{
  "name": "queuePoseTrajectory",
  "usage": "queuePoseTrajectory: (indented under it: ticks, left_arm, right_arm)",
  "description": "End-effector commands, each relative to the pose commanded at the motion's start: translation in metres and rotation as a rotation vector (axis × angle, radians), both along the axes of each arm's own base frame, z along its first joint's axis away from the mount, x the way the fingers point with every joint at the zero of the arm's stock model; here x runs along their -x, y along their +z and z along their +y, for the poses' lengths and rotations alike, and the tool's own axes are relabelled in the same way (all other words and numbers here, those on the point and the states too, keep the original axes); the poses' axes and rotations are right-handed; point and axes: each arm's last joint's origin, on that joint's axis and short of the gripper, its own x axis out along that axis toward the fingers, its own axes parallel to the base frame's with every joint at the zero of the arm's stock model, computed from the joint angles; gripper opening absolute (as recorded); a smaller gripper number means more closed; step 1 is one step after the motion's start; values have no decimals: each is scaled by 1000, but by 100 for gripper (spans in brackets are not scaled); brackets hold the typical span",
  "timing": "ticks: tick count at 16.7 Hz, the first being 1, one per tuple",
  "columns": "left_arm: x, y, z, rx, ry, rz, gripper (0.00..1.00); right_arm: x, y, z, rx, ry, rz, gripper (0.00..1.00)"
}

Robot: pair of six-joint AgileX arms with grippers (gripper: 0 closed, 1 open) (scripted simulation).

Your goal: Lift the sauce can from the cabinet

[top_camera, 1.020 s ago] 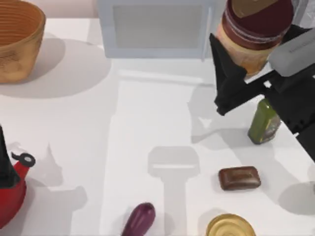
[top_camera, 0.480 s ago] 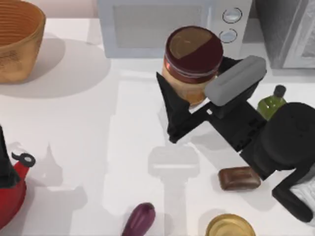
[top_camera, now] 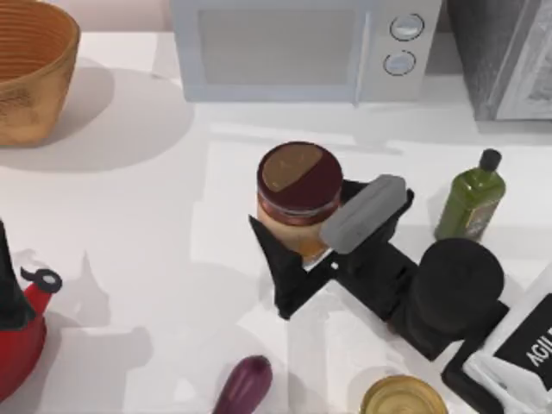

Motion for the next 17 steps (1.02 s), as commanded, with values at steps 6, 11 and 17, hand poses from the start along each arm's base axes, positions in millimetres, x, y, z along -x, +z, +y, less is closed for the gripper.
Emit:
queuePoseTrajectory:
  ticks: [6,11,17]
  left_arm:
    - [0,0,0,0,0,0,100]
    - [0,0,0,0,0,0,100]
    - [0,0,0,0,0,0,100]
  right_arm:
    - [0,-10,-5,10,-2,25,0]
    - [-8,-8,-1,-5,-10,9,0]
    - [-45,-12,17,-34,-44,-20,0]
